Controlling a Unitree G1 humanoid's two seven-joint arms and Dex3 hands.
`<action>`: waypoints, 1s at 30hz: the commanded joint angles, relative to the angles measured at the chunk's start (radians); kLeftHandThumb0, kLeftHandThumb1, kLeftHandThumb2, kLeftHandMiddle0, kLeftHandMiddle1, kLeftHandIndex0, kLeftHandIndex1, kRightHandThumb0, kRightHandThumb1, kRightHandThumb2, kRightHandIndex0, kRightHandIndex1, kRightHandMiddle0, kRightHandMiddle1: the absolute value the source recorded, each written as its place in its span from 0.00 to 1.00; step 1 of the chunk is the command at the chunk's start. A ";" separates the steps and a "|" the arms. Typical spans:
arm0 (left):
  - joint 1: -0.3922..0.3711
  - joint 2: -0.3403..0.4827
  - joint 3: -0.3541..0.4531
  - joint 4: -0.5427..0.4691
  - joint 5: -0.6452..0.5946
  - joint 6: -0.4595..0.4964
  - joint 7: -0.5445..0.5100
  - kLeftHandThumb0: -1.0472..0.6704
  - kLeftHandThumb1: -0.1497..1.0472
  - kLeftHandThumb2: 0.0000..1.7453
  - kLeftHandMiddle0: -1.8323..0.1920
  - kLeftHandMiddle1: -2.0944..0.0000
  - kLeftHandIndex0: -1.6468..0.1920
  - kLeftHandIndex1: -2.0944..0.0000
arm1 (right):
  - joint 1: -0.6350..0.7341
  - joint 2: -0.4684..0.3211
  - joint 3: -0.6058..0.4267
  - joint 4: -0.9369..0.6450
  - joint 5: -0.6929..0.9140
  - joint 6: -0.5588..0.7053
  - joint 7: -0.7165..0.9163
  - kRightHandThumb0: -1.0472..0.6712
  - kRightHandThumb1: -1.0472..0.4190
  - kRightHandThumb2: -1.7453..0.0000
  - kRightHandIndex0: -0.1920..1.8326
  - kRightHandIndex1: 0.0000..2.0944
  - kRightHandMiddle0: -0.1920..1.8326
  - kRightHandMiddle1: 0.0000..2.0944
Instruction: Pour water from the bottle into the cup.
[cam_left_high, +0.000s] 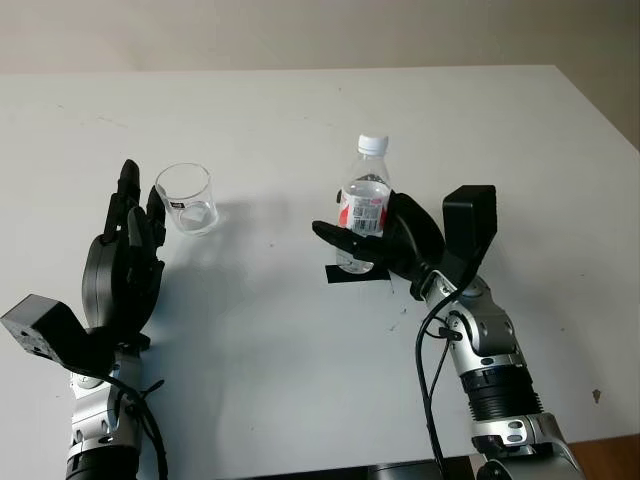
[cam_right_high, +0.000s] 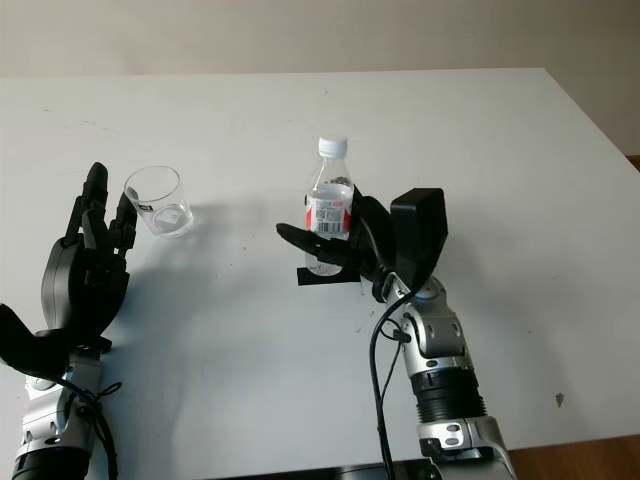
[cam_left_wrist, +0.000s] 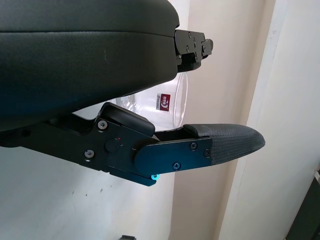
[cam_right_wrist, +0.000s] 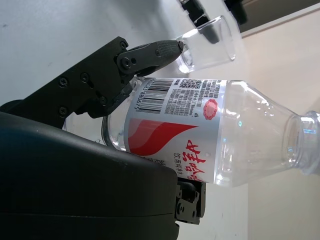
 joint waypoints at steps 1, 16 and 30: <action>0.023 -0.006 -0.003 -0.004 0.002 0.002 0.003 0.11 1.00 0.32 0.92 1.00 0.93 1.00 | 0.005 -0.007 0.011 0.015 -0.019 -0.049 0.000 0.52 0.00 0.78 0.66 1.00 0.00 1.00; 0.013 0.009 0.006 0.012 -0.002 0.002 -0.008 0.11 1.00 0.32 0.91 1.00 0.92 1.00 | 0.005 -0.037 0.071 0.339 -0.191 -0.474 -0.023 0.51 0.00 0.82 0.47 1.00 0.11 1.00; 0.005 0.016 0.017 0.008 -0.008 0.012 -0.016 0.10 1.00 0.32 0.90 1.00 0.92 1.00 | 0.023 -0.038 0.005 0.450 -0.142 -0.511 -0.032 0.33 0.07 0.97 0.03 1.00 0.00 1.00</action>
